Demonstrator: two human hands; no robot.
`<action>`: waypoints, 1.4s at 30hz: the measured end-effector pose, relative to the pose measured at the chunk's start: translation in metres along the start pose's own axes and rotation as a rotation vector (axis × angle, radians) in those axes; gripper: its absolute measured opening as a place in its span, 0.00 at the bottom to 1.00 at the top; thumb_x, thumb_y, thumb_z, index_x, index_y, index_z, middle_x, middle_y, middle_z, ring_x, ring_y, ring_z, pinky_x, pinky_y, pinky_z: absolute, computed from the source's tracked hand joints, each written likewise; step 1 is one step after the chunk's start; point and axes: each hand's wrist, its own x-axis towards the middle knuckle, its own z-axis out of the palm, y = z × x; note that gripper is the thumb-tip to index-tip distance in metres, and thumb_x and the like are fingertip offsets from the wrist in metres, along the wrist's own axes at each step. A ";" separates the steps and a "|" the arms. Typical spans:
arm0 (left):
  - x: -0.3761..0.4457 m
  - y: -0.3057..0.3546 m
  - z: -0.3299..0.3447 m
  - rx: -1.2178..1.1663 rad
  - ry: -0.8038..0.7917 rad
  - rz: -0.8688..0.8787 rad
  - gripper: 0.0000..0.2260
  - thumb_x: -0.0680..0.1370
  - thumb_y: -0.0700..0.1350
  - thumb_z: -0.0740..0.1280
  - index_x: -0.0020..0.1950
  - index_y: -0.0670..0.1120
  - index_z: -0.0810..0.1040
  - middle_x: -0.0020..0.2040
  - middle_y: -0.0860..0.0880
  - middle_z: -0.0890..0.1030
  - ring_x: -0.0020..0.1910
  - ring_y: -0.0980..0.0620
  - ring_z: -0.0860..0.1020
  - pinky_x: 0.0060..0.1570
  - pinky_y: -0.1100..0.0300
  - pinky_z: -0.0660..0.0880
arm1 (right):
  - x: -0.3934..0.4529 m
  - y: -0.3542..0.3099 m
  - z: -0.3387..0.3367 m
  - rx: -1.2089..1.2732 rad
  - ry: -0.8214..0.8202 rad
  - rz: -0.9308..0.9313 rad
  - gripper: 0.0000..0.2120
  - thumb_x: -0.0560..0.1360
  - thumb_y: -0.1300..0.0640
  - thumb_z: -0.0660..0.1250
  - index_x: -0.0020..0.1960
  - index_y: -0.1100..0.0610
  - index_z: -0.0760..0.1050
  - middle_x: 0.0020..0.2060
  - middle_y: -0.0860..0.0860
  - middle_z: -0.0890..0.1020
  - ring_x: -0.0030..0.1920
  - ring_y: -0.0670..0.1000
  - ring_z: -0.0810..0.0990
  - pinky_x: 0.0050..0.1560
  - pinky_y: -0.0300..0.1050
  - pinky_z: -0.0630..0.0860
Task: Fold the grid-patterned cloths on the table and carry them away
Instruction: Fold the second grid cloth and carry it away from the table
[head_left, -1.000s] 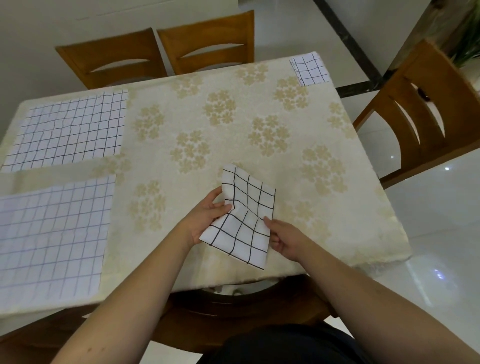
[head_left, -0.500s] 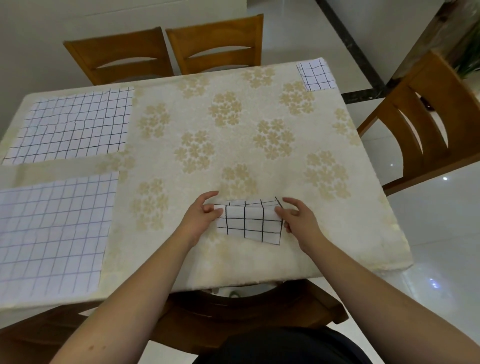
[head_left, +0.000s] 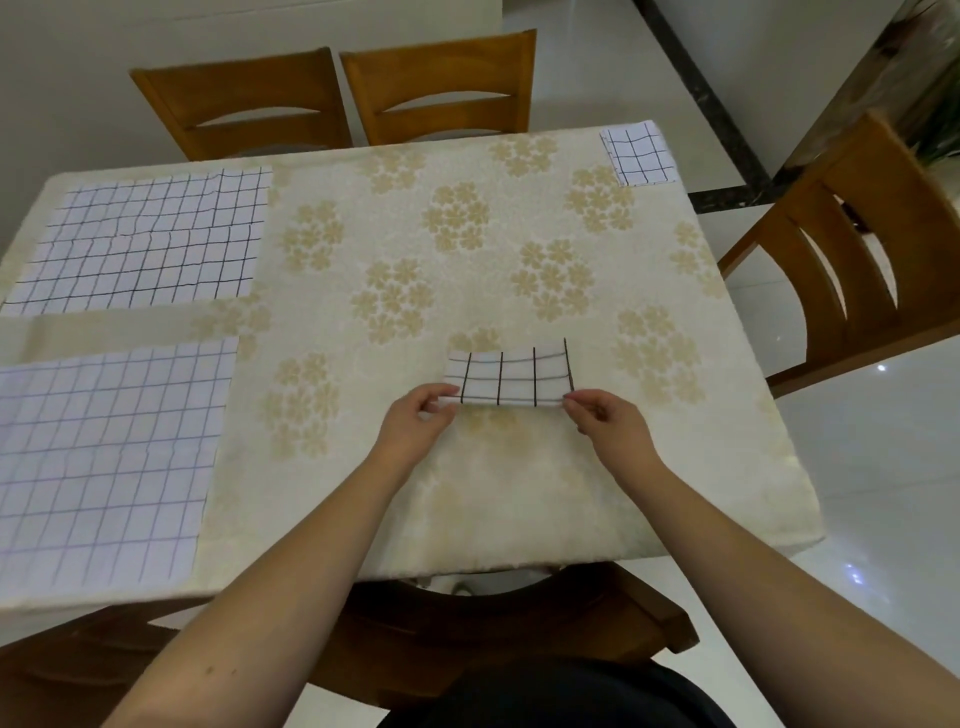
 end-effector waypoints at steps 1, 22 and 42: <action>-0.003 -0.009 0.007 0.022 -0.023 -0.037 0.09 0.76 0.43 0.70 0.54 0.53 0.82 0.41 0.53 0.76 0.41 0.54 0.74 0.38 0.67 0.71 | -0.003 0.012 0.000 -0.066 -0.018 0.036 0.06 0.76 0.51 0.69 0.51 0.50 0.81 0.45 0.45 0.83 0.45 0.45 0.81 0.47 0.38 0.76; -0.004 -0.064 0.032 0.328 -0.042 0.089 0.10 0.76 0.47 0.70 0.57 0.52 0.82 0.49 0.52 0.73 0.45 0.55 0.73 0.57 0.58 0.72 | -0.016 0.057 0.013 -0.386 0.092 0.125 0.12 0.78 0.55 0.61 0.40 0.57 0.78 0.33 0.53 0.80 0.37 0.54 0.78 0.33 0.42 0.68; 0.049 -0.054 0.074 1.066 -0.292 0.656 0.25 0.83 0.54 0.47 0.78 0.47 0.59 0.78 0.49 0.60 0.77 0.50 0.57 0.75 0.51 0.56 | 0.027 0.083 0.077 -1.035 -0.051 -0.302 0.28 0.81 0.46 0.48 0.77 0.60 0.57 0.76 0.56 0.60 0.76 0.53 0.57 0.74 0.50 0.50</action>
